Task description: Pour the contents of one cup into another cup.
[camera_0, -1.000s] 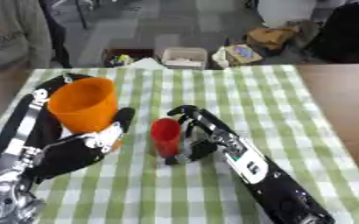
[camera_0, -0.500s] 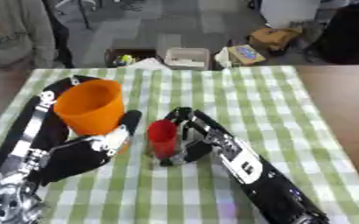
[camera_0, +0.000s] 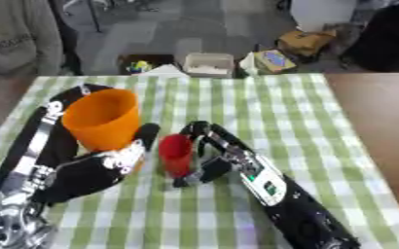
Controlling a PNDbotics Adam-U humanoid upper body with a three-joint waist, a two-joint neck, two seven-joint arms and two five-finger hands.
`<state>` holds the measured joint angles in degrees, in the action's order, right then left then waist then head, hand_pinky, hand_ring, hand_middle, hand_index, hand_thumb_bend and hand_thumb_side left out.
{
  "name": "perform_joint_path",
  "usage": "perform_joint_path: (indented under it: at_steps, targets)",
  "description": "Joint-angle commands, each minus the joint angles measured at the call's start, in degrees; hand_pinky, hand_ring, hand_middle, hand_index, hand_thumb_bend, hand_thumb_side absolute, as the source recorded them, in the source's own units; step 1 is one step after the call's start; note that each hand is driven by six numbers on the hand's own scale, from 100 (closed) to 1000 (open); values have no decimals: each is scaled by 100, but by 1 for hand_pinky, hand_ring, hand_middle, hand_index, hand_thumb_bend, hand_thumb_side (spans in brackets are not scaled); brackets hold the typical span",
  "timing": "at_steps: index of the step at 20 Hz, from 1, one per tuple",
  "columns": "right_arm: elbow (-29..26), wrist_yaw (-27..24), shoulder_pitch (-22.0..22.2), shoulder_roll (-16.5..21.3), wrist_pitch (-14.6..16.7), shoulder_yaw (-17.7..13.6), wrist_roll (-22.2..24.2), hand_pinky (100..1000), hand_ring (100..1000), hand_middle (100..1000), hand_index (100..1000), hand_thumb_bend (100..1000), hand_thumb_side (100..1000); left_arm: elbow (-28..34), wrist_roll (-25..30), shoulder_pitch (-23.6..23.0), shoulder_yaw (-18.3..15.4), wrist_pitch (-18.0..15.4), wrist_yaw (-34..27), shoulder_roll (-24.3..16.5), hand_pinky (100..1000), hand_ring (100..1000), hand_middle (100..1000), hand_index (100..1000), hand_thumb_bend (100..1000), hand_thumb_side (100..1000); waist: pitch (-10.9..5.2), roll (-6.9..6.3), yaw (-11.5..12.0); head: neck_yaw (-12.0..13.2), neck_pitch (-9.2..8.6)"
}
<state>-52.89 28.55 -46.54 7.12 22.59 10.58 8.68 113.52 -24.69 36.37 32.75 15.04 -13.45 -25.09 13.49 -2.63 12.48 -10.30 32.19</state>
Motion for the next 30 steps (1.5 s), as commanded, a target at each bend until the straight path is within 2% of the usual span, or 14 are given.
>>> perform_joint_path:
  at_steps: [1, 4, 5, 7, 8, 13, 23, 24, 26, 27, 28, 30]
  targets:
    - [43, 233, -67, -73, -21, 33, -112, 452, 630, 687, 699, 821, 282, 107, 14, 103, -18, 2, -16, -43, 232, 346, 195, 556, 100, 100, -65, 4, 23, -28, -11]
    - [-3, 367, -77, -83, -35, 28, -298, 511, 679, 713, 715, 831, 292, 107, 11, 104, -16, 7, -20, -41, 233, 346, 195, 556, 100, 100, -66, 3, 30, -28, -17]
    - [-16, 406, -82, -81, -41, 24, -367, 577, 700, 720, 718, 807, 304, 107, 10, 104, -15, 11, -22, -41, 234, 346, 195, 556, 100, 100, -67, 3, 31, -29, -19]
    - [-44, 496, -96, -75, -50, 14, -518, 656, 733, 729, 724, 833, 296, 107, 10, 100, -11, 19, -23, -44, 234, 347, 196, 556, 100, 100, -70, 4, 31, -28, -25]
    - [-56, 529, -104, -74, -50, 6, -593, 668, 739, 733, 724, 831, 293, 107, 11, 99, -9, 20, -24, -43, 234, 347, 196, 557, 100, 100, -70, 4, 30, -28, -27]
    - [-52, 526, -119, -90, -17, 9, -749, 643, 735, 733, 728, 825, 279, 107, 12, 104, -9, 17, -31, -36, 235, 347, 196, 556, 100, 100, -72, -6, 31, -33, -33]
    - [-111, 375, -151, -99, -18, 33, -675, 603, 718, 727, 729, 825, 276, 107, 18, 109, 1, 17, -37, -30, 237, 349, 198, 557, 100, 100, -76, -14, 37, -35, -38]
    - [-121, 362, -154, -104, -13, 45, -647, 597, 712, 724, 727, 846, 278, 107, 21, 114, 3, 16, -39, -28, 237, 349, 198, 557, 100, 100, -77, -13, 39, -34, -42]
    - [-135, 323, -154, -119, 5, 68, -578, 587, 703, 719, 723, 822, 271, 107, 25, 120, 7, 16, -42, -25, 237, 349, 198, 557, 100, 100, -78, -14, 44, -35, -44]
    - [-142, 297, -153, -127, 18, 82, -537, 581, 698, 716, 721, 865, 268, 107, 27, 122, 9, 17, -44, -24, 237, 349, 198, 557, 100, 100, -78, -14, 46, -36, -45]
    - [-148, 273, -152, -137, 33, 97, -490, 576, 693, 714, 719, 815, 262, 107, 28, 125, 11, 17, -46, -21, 237, 349, 199, 557, 100, 100, -78, -14, 51, -39, -45]
    - [-154, 227, -152, -158, 52, 115, -408, 569, 686, 711, 718, 812, 258, 107, 33, 135, 15, 15, -49, -15, 237, 349, 199, 557, 100, 100, -77, -15, 60, -41, -50]
